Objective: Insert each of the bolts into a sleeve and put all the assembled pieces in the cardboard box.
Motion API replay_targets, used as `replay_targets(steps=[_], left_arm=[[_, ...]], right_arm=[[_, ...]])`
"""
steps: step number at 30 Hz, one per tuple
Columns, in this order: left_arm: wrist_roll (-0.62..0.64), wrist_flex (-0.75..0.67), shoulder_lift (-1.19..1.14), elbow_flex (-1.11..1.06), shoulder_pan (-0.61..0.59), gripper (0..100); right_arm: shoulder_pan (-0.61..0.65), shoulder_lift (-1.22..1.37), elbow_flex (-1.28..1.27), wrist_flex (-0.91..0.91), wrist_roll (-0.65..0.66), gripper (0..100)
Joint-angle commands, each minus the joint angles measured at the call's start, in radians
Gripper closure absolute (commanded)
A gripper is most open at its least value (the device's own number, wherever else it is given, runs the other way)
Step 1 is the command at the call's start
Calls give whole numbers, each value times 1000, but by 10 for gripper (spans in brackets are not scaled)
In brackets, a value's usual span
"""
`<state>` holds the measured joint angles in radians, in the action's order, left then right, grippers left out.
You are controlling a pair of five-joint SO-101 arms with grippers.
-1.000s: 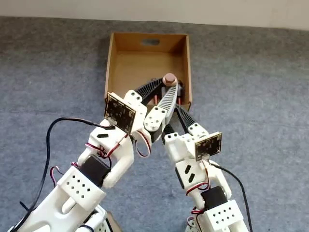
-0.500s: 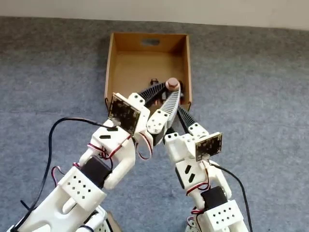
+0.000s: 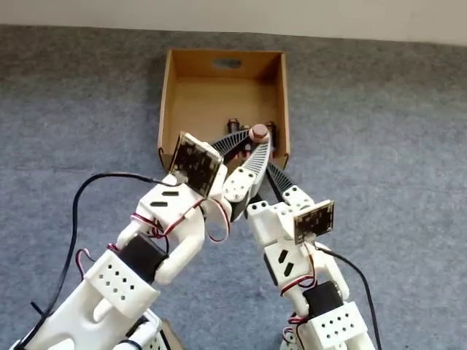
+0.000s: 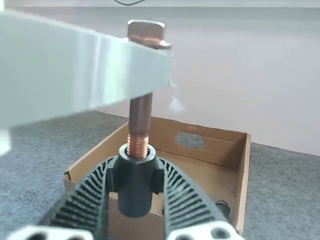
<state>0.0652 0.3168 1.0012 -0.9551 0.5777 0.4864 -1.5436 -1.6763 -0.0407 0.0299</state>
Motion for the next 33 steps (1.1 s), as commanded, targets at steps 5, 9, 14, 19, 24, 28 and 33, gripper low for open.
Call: replay_targets(steps=[5, 9, 14, 19, 24, 28, 33], left_arm=[[-2, 184, 1, 168, 12, 990], [-2, 183, -1, 157, 15, 989], [-2, 183, -1, 154, 13, 989], [-2, 183, -50, 162, 12, 989], [-2, 187, -131, 206, 12, 989], [-2, 189, -96, 200, 12, 989], [-2, 224, -88, 208, 12, 948]], right_arm=[[-1, -18, -16, -18, 12, 993], [-1, -18, -16, -18, 12, 993], [-1, -18, -16, -18, 12, 993], [-1, -18, -16, -18, 12, 993], [-1, -18, -16, -18, 12, 993], [-1, -18, -16, -18, 12, 993], [-1, -18, -16, -18, 12, 993]])
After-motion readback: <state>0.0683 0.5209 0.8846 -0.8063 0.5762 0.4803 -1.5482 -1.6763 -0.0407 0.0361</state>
